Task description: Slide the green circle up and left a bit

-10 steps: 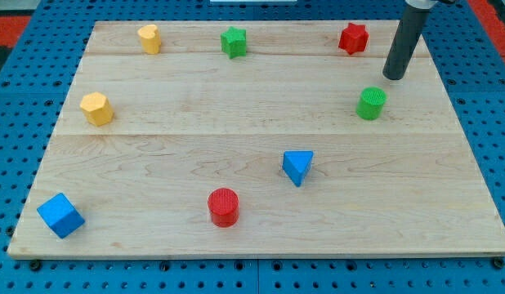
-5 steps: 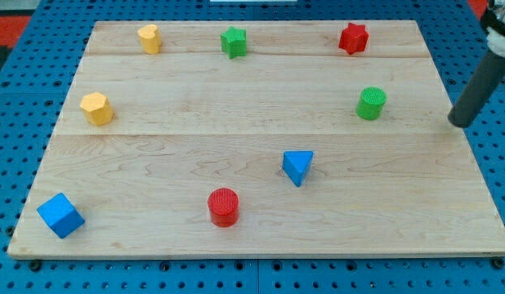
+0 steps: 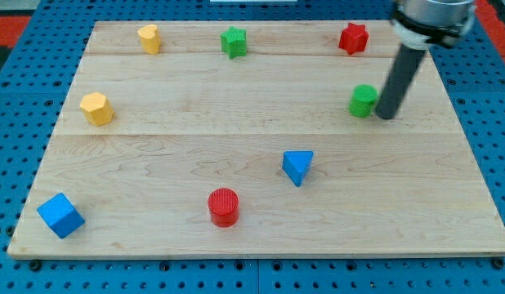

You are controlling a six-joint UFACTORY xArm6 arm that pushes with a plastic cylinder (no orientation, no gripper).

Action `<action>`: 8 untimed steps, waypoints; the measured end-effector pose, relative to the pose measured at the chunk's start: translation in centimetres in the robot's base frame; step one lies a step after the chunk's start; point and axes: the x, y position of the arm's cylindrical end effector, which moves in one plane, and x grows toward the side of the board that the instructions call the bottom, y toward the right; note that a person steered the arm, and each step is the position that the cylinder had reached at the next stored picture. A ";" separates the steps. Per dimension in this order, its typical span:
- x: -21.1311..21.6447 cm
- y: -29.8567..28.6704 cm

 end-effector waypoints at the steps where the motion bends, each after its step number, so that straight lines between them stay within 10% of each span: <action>1: -1.5 -3.4; 8: -6.2 2.2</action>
